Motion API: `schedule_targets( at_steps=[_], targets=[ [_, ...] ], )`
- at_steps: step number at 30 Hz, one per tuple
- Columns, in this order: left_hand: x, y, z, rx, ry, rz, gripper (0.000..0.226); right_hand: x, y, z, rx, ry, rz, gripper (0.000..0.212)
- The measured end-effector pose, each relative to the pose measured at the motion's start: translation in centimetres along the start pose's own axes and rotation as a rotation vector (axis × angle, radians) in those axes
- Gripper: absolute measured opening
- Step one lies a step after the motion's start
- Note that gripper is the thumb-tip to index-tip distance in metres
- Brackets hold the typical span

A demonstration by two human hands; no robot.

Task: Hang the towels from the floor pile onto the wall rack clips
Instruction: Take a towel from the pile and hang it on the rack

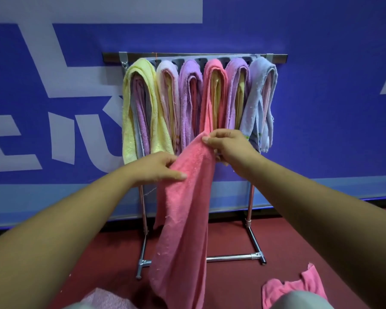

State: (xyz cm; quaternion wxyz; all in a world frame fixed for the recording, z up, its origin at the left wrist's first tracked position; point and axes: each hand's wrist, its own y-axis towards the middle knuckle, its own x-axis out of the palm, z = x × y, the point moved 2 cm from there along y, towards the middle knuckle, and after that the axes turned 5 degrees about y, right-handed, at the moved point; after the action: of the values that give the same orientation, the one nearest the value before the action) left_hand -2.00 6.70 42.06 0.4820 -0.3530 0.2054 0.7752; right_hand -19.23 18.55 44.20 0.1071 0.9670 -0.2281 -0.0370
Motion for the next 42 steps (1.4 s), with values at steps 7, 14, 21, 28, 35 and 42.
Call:
schedule_targets(
  at_steps=[7,14,21,28,35,42],
  targets=[
    [-0.5,-1.2,-6.3,-0.203,0.361,-0.073,0.013,-4.4,1.4,-0.2,-0.011,-0.176,0.434,0.019],
    [-1.3,-2.2,-5.9,-0.205,0.034,0.141,0.004,-6.1,1.2,1.9,-0.009,-0.417,0.525,0.032],
    [-2.3,-2.2,-0.1,-0.04,-0.584,0.128,0.02,-4.0,0.7,1.7,-0.029,-0.425,0.383,0.014],
    [-2.7,-2.1,2.5,0.069,-0.252,0.258,0.016,-0.4,-0.2,0.2,-0.056,-0.27,0.155,0.018],
    [-2.7,-1.9,3.5,0.04,-0.246,0.352,0.019,2.5,-0.7,-0.8,-0.129,-0.244,-0.078,0.016],
    [-2.9,-1.8,2.9,0.026,-0.26,0.366,0.017,3.2,-0.8,-0.4,-0.183,-0.556,-0.194,0.015]
  ],
)
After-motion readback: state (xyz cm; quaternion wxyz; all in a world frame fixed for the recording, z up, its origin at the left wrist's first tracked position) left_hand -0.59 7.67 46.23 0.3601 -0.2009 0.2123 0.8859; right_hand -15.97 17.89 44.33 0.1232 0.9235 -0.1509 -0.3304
